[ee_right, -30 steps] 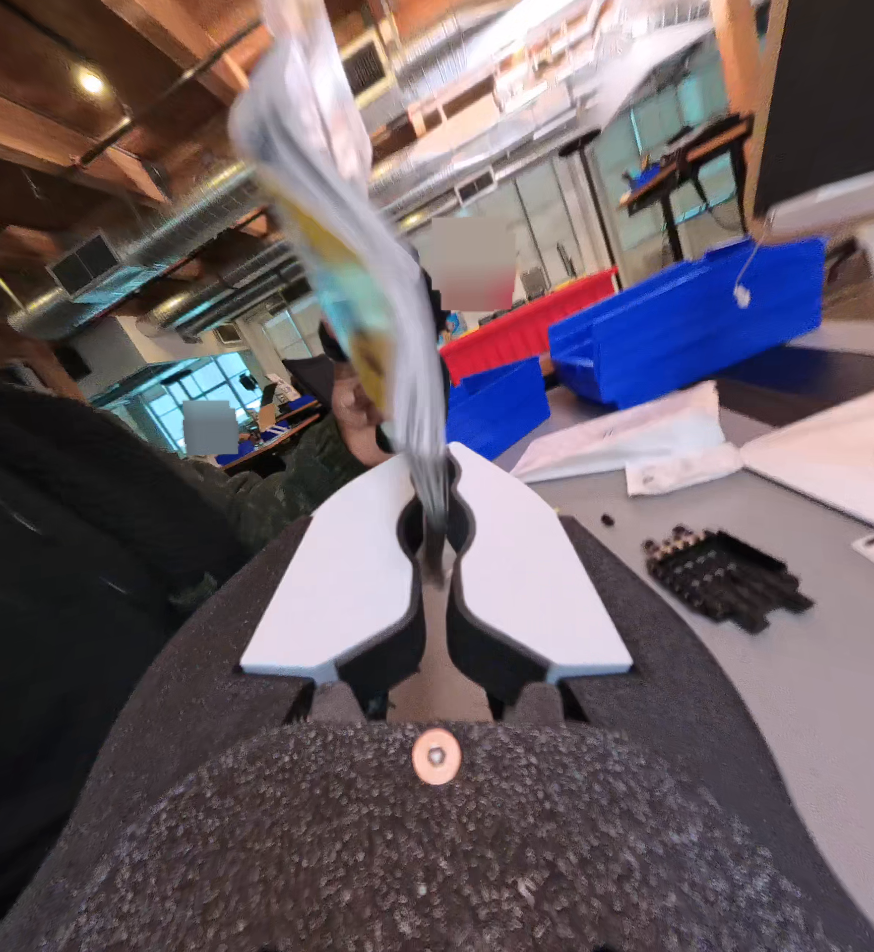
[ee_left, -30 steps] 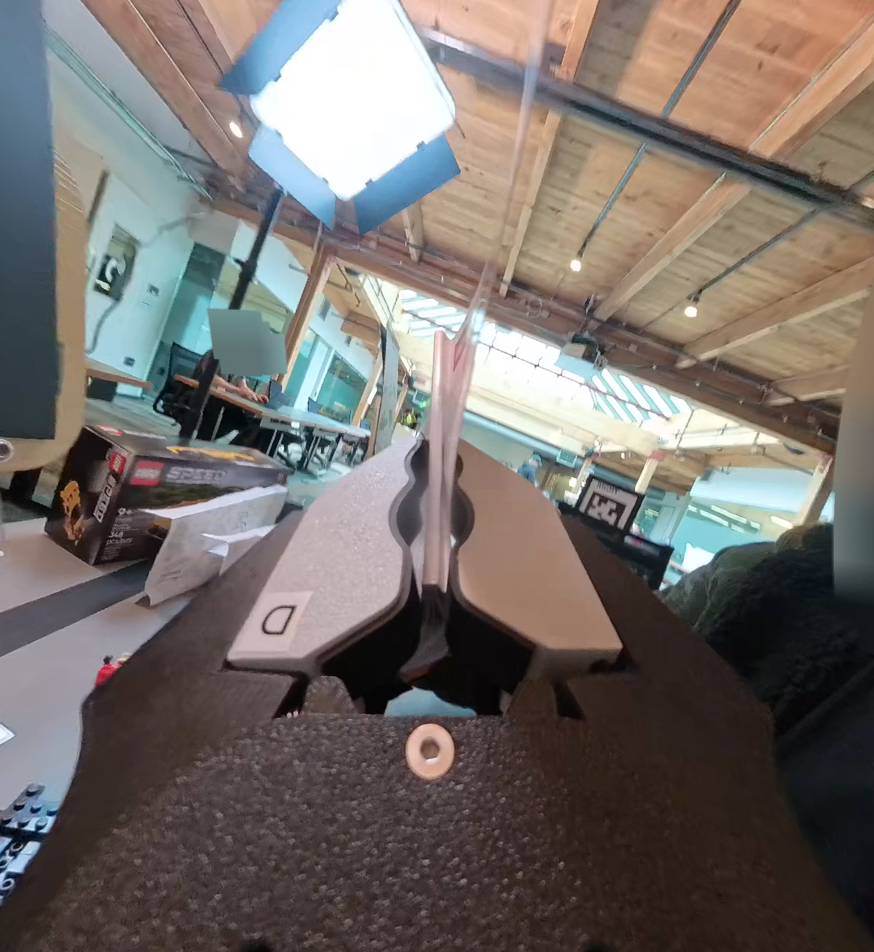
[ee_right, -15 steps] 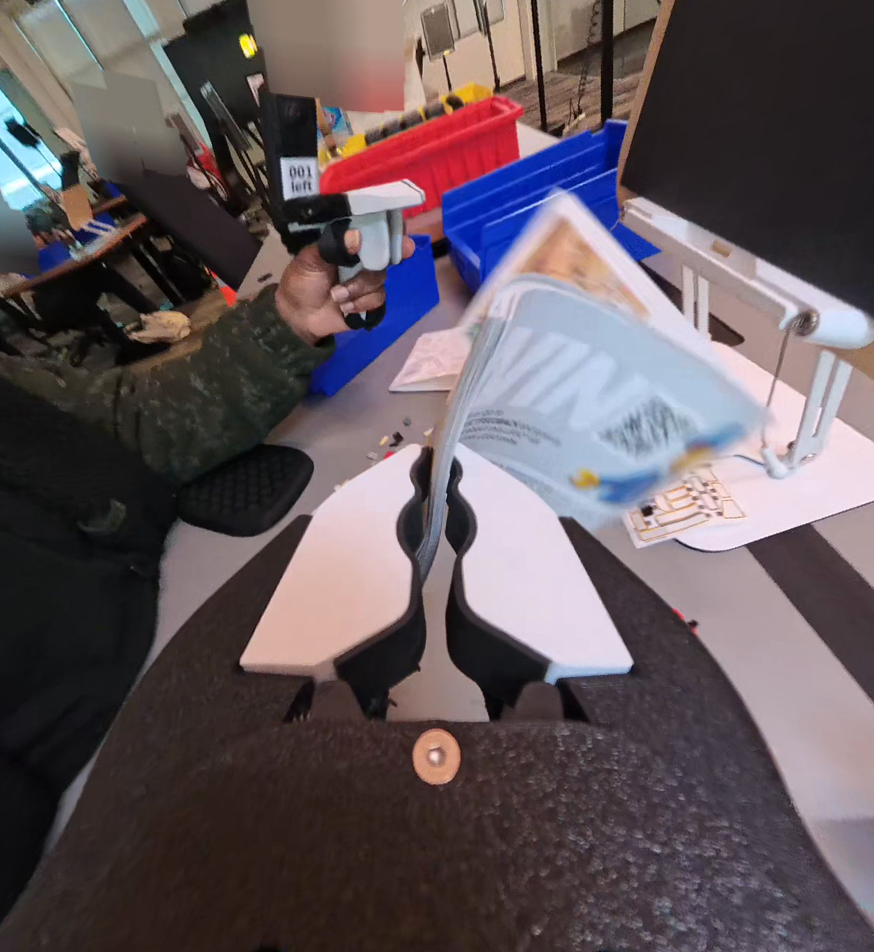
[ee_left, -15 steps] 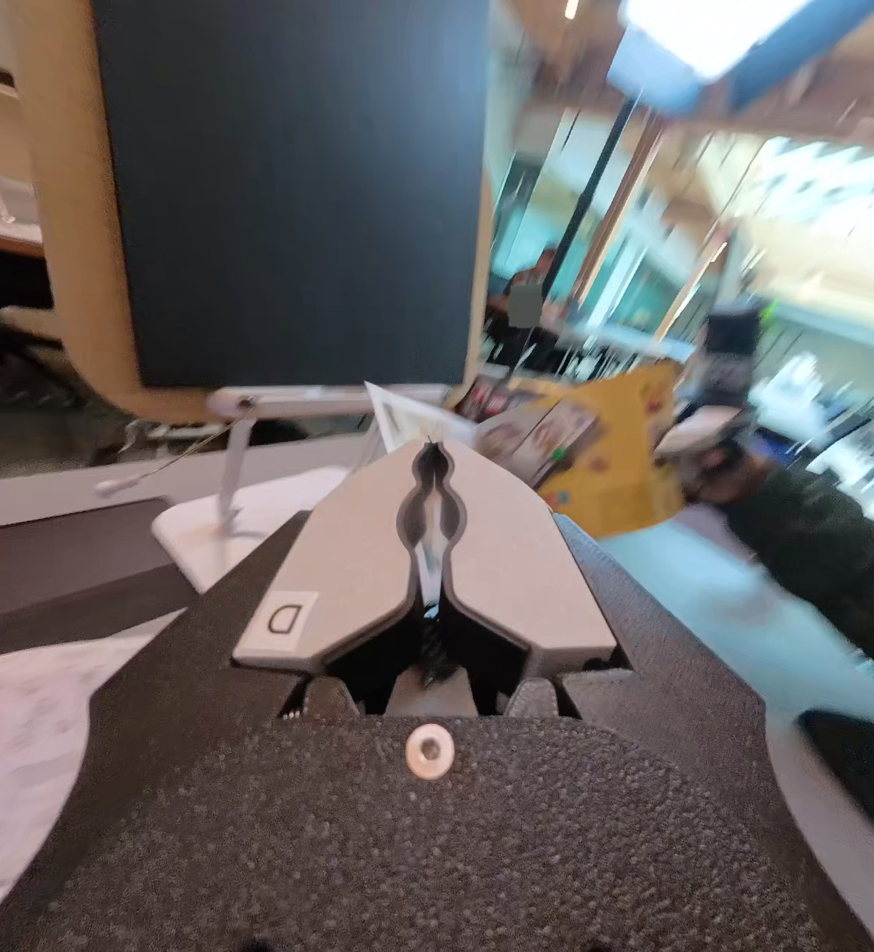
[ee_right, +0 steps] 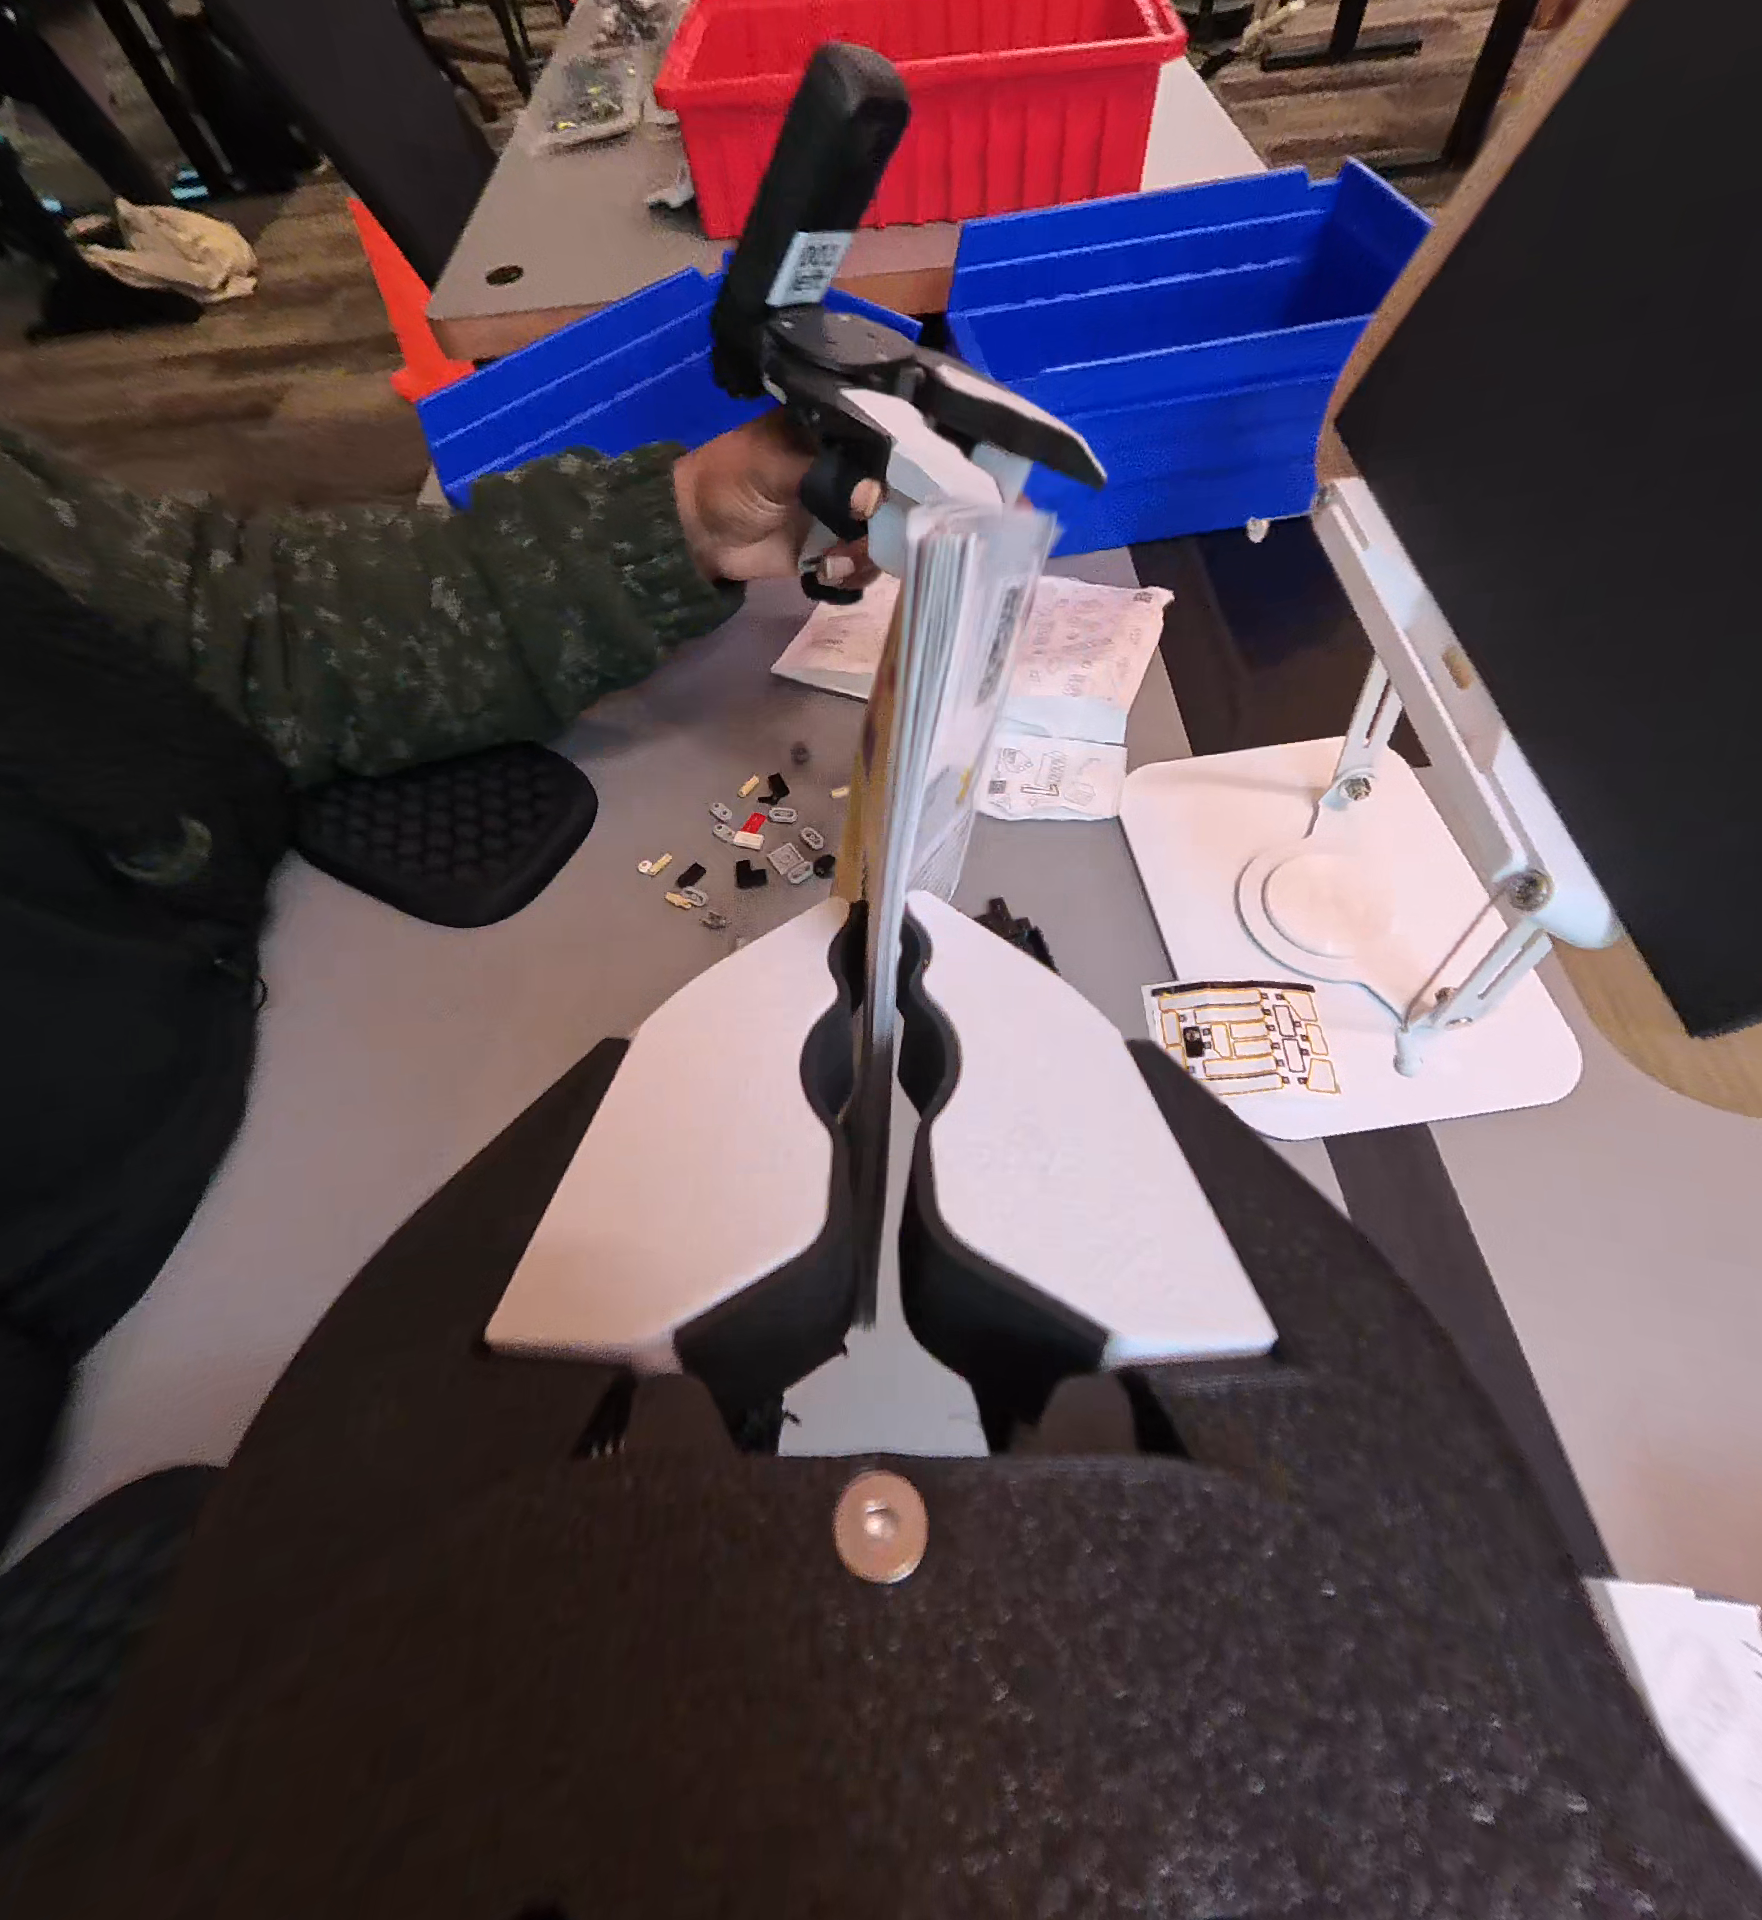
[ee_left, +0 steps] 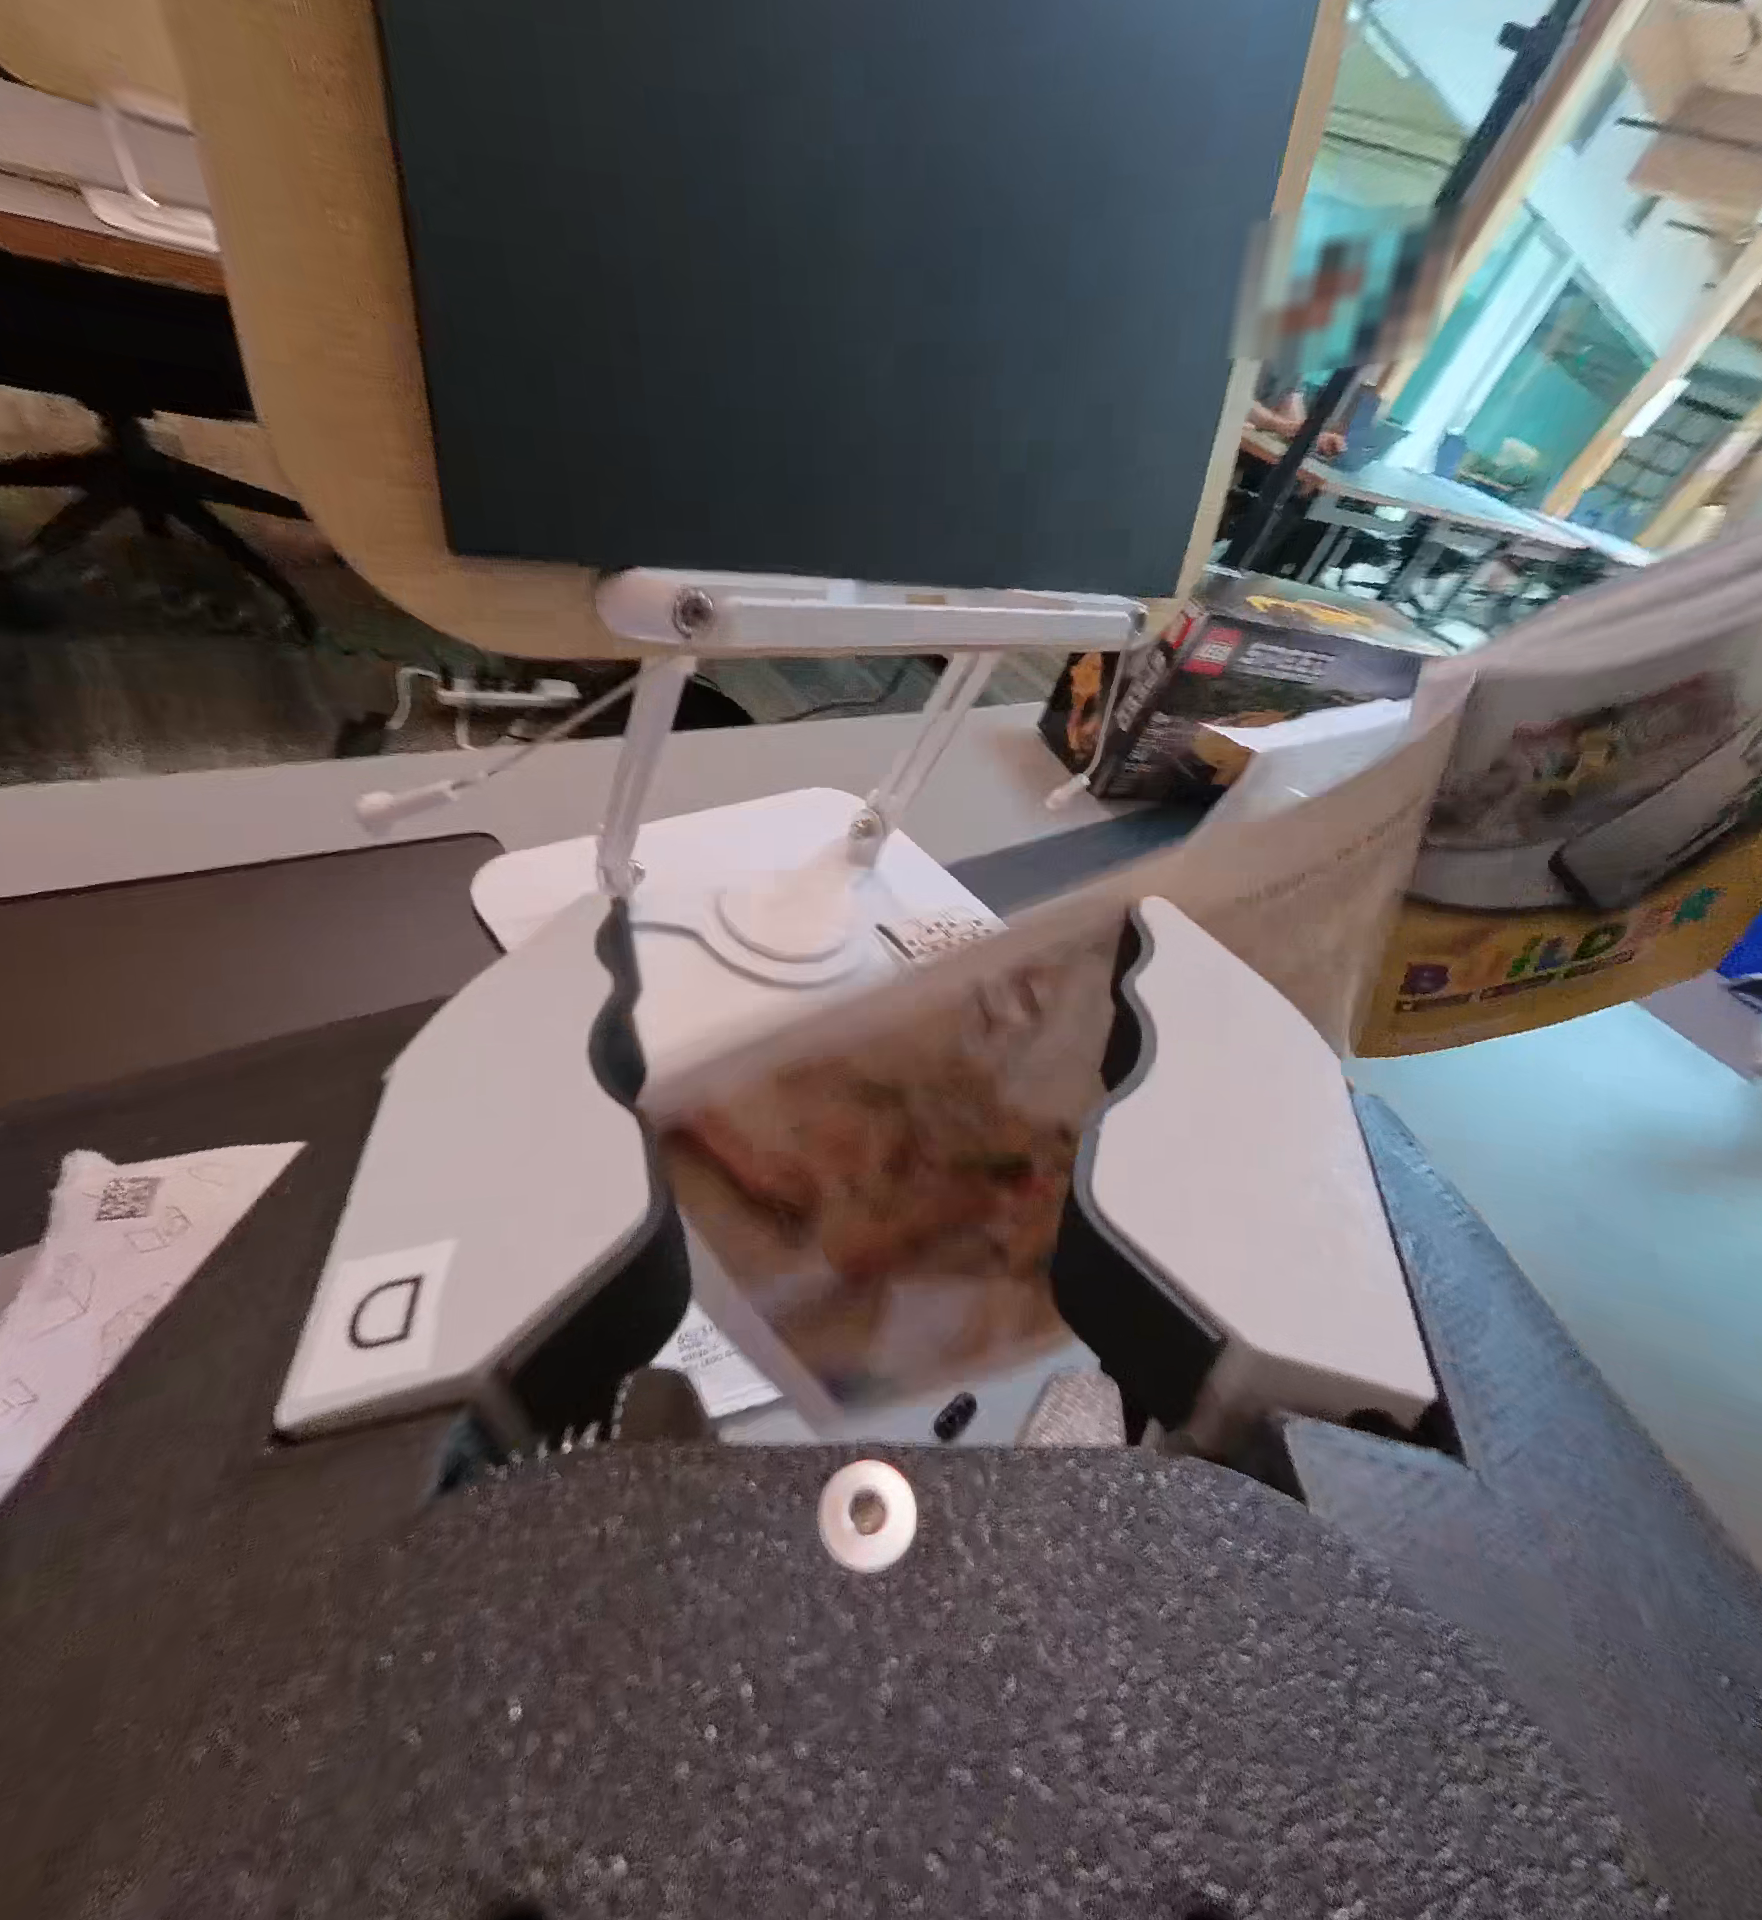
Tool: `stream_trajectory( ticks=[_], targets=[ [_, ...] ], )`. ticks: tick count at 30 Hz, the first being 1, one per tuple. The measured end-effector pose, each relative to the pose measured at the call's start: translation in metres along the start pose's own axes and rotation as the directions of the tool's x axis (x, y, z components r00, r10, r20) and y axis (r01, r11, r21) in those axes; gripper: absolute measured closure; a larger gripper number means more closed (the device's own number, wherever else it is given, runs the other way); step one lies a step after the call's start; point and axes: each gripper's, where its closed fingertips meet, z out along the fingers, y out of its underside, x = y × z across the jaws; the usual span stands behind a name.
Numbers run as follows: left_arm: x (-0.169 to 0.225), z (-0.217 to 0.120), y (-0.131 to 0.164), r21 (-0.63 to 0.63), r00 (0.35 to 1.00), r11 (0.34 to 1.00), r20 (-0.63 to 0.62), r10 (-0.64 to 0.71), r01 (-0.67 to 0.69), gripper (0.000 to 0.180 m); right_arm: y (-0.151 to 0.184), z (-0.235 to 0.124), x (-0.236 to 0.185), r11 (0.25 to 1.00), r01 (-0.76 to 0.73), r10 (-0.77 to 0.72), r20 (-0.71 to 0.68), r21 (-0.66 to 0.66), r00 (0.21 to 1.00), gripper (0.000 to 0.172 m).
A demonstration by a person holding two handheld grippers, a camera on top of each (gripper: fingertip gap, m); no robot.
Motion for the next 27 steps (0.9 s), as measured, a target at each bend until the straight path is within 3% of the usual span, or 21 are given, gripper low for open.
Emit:
stream_trajectory(
  ticks=[2, 6, 9, 12, 13, 14, 16, 17, 20, 25, 27],
  targets=[
    [0.001, -0.001, 0.009, -0.041, 0.996, 0.998, -0.083, -0.044, 0.040, 0.080, -0.002, -0.002, -0.006, 1.000, 0.026, -0.026, 0.004, -0.003, 1.000, 0.168],
    [0.037, -0.013, 0.028, -0.114, 0.921, 0.991, -0.377, -0.103, 0.064, 0.078, -0.004, -0.008, -0.013, 0.999, 0.048, -0.048, 0.006, -0.008, 0.999, 0.168],
    [0.082, -0.026, 0.049, -0.211, 0.820, 0.977, -0.566, -0.087, -0.042, 0.083, -0.003, -0.014, -0.015, 0.999, 0.037, -0.037, 0.000, -0.011, 0.999, 0.168],
    [0.111, -0.034, 0.070, -0.291, 0.771, 0.935, -0.636, -0.032, -0.202, 0.083, -0.003, -0.017, -0.016, 1.000, 0.030, -0.030, -0.008, -0.006, 1.000, 0.168],
    [0.114, -0.036, 0.082, -0.340, 0.772, 0.900, -0.635, -0.007, -0.272, 0.091, -0.003, -0.019, -0.016, 1.000, 0.027, -0.027, -0.013, -0.002, 1.000, 0.168],
    [0.114, -0.041, 0.097, -0.404, 0.769, 0.843, -0.639, 0.018, -0.355, 0.110, -0.004, -0.020, -0.016, 1.000, 0.023, -0.023, -0.018, 0.003, 1.000, 0.168],
    [0.108, -0.048, 0.121, -0.494, 0.767, 0.714, -0.635, 0.093, -0.495, 0.180, -0.005, -0.025, -0.014, 1.000, 0.018, -0.018, -0.031, 0.016, 0.999, 0.168],
    [0.102, -0.046, 0.122, -0.511, 0.778, 0.679, -0.611, 0.145, -0.527, 0.180, -0.006, -0.027, -0.012, 1.000, 0.017, -0.016, -0.045, 0.020, 0.999, 0.168],
    [0.087, -0.036, 0.080, -0.476, 0.824, 0.704, -0.487, 0.288, -0.527, 0.180, -0.013, -0.038, -0.002, 0.997, -0.001, 0.007, -0.083, 0.073, 0.997, 0.168],
    [0.059, -0.022, -0.029, -0.365, 0.874, 0.802, -0.312, 0.373, -0.472, 0.179, -0.029, -0.059, 0.043, 0.970, -0.063, 0.113, -0.210, 0.234, 0.971, 0.169],
    [0.046, -0.009, -0.069, -0.334, 0.874, 0.812, -0.269, 0.405, -0.479, 0.179, -0.037, -0.062, 0.064, 0.947, -0.075, 0.159, -0.253, 0.312, 0.954, 0.168]
  ],
)
